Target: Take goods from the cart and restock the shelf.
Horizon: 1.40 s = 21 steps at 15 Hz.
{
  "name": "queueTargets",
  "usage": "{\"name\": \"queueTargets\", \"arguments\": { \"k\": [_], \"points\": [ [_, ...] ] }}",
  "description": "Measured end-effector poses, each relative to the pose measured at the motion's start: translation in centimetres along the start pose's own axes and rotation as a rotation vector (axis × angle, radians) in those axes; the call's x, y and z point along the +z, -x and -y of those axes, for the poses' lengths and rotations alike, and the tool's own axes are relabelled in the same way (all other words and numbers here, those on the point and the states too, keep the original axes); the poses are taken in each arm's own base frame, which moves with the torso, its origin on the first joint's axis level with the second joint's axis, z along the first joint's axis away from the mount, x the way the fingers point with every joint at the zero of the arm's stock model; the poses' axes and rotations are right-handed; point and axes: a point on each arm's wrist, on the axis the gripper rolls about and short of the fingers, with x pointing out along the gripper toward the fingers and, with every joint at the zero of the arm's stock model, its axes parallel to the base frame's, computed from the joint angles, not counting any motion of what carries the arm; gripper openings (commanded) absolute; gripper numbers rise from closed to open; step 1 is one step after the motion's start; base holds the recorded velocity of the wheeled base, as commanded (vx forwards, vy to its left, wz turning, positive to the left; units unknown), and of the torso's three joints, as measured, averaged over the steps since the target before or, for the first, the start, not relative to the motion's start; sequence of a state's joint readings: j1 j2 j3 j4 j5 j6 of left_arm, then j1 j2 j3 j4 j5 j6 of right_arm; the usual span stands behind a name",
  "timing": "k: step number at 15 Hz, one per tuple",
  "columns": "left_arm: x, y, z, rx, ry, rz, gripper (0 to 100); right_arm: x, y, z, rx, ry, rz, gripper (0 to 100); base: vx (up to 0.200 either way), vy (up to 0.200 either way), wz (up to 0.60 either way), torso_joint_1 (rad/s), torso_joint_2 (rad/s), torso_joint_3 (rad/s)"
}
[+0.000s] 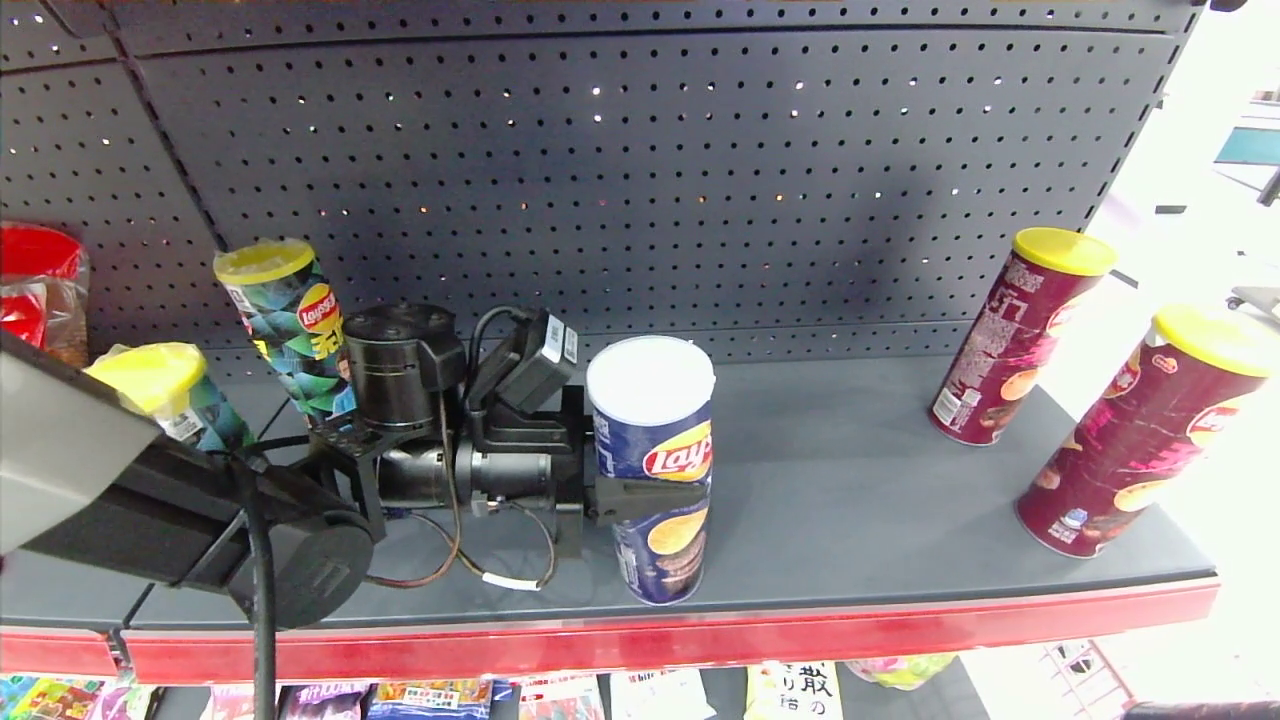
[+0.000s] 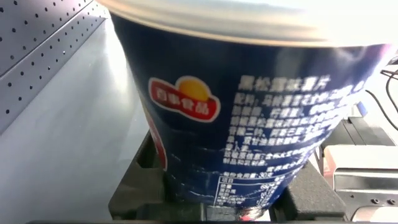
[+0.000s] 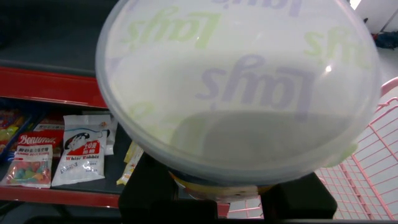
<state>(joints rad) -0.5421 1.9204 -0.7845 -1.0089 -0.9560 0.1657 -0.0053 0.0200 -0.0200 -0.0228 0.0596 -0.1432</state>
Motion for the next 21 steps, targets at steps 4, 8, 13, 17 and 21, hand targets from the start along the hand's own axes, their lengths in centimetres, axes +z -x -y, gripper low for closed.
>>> {"name": "queueTargets", "arguments": {
  "k": [4, 8, 13, 17, 21],
  "points": [
    [0.0, -0.2, 0.4, -0.016, 0.005, -0.003, 0, 0.0, 0.0, 0.0, -0.001, 0.000, 0.000, 0, 0.000, 0.000, 0.00, 0.000, 0.00, 0.000],
    [-0.1, -0.3, 0.6, -0.020, 0.011, -0.006, 0, 0.0, 0.0, 0.0, 0.000, 0.000, 0.000, 0, 0.000, 0.000, 0.00, 0.000, 0.00, 0.000],
    [-0.5, -0.3, 0.7, -0.015, 0.040, -0.027, 100, 0.0, 0.0, 0.0, 0.000, 0.000, 0.001, 0, 0.000, 0.000, 0.00, 0.000, 0.00, 0.000],
    [-0.4, -0.2, 0.7, -0.001, 0.035, -0.025, 100, 0.0, 0.0, 0.0, 0.001, 0.000, 0.001, 0, 0.000, 0.000, 0.00, 0.000, 0.00, 0.000],
    [-1.0, 0.8, 1.6, 0.011, 0.055, -0.044, 100, 0.0, 0.0, 0.0, 0.000, 0.000, 0.003, 0, 0.000, 0.000, 0.00, 0.000, 0.00, 0.000]
  ]
}}
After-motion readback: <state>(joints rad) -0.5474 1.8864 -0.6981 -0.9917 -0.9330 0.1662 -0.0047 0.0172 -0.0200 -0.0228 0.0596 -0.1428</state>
